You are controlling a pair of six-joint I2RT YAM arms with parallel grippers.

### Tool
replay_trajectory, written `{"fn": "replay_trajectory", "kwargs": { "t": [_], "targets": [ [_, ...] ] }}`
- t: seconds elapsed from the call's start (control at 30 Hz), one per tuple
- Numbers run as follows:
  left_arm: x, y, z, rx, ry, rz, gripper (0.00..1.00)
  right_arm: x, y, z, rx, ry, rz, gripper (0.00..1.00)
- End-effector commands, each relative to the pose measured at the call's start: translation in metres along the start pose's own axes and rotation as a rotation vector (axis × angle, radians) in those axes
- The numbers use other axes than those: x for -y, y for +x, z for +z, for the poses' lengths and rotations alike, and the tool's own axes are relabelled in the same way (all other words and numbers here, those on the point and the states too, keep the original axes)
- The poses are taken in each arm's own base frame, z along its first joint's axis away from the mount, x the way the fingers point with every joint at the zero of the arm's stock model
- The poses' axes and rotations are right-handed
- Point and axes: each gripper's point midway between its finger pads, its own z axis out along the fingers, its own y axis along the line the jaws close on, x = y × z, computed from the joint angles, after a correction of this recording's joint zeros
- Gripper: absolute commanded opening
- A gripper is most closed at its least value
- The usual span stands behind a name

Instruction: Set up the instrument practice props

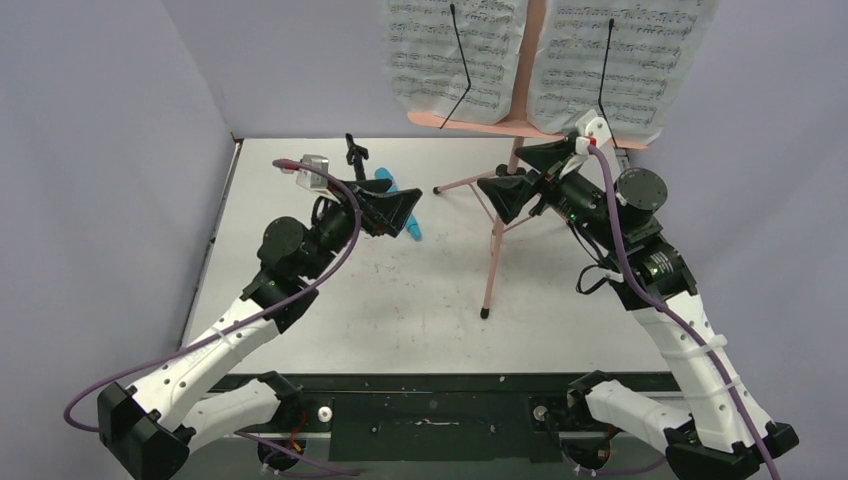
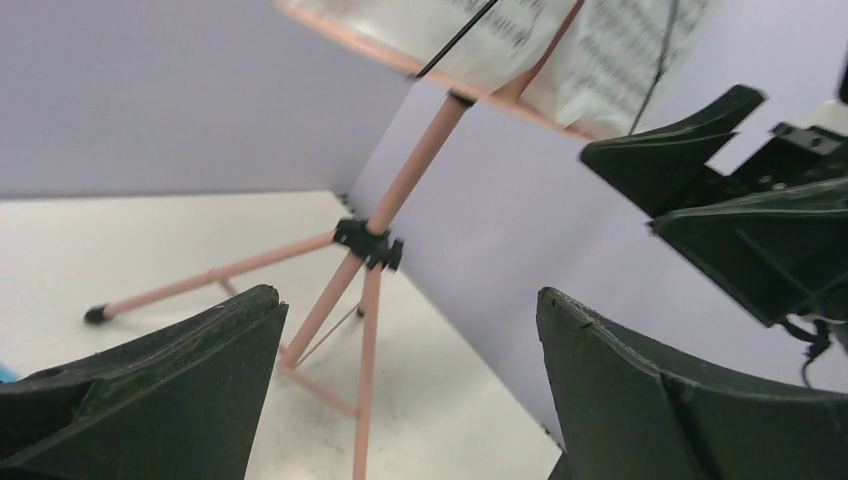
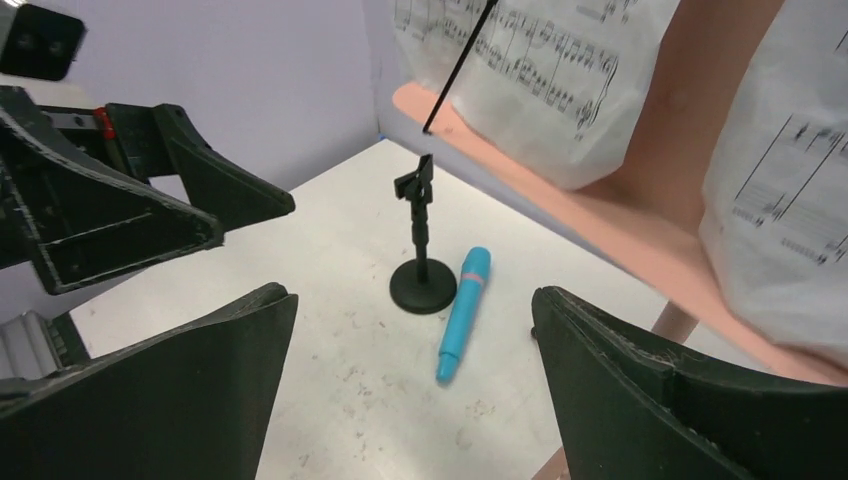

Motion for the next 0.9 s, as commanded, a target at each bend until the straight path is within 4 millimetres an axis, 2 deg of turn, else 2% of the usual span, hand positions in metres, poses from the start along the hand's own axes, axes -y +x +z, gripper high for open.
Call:
{"fn": "replay_trajectory", "kwargs": {
  "t": [0.0,0.13,0.2,0.37,0.57,0.87],
  "targets": [
    [-0.032,0.016,-0.025,-0.028,-0.122,0.024,0.97,-0.019,-0.006,-0.019,0.067,-0.057,0.02,0.9],
    [-0.067,0.043,-0.048,-0.083,-0.227,0.043,0.97,-0.017,0.03,-0.026,0.009,-0.031,0.073,0.9],
    [-0.082,0.053,-0.057,-0.104,-0.264,0.057,0.96,-0.018,0.054,-0.027,-0.03,-0.031,0.113,0.9],
    [-0.114,0.065,-0.068,-0.131,-0.346,0.083,0.96,-0.022,0.096,-0.03,-0.087,-0.044,0.202,0.9],
    [-0.154,0.053,-0.063,-0.124,-0.461,0.12,0.97,-0.021,0.149,-0.036,-0.194,-0.015,0.27,0.9],
    [-0.207,0.019,-0.022,-0.129,-0.632,0.195,0.97,-0.017,0.199,-0.041,-0.272,0.037,0.367,0.9]
  ]
}}
